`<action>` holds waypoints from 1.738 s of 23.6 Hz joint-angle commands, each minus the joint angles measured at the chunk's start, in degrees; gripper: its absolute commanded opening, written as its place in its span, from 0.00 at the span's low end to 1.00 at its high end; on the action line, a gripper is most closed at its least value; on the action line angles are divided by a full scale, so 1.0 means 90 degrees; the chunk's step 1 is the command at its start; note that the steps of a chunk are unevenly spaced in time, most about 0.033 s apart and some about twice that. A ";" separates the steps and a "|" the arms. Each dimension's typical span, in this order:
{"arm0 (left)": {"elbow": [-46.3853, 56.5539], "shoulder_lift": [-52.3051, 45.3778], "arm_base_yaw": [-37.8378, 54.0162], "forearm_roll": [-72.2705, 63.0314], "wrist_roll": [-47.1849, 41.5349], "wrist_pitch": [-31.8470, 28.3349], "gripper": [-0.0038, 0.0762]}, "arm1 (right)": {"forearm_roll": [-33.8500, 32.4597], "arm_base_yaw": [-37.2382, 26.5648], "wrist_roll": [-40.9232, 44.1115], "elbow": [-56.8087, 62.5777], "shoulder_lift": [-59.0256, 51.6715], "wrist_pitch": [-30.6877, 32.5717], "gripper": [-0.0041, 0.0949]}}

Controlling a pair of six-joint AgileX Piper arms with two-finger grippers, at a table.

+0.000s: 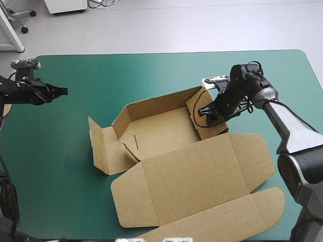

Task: Fold the box

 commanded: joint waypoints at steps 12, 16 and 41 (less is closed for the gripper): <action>-0.0205 -0.0263 0.0023 -0.0232 0.0009 -0.0232 0.04 | 0.0094 -0.0008 -0.0009 -0.0108 -0.0068 -0.0009 0.50; -0.0205 -0.0263 0.0023 -0.0232 0.0009 -0.0232 0.04 | 0.0094 -0.0008 -0.0045 -0.0096 -0.0053 0.0005 0.13; -0.0205 0.0083 0.0023 -0.1804 0.0270 0.0648 0.04 | 0.2230 -0.1421 -0.0819 -0.0904 -0.2596 0.0080 0.01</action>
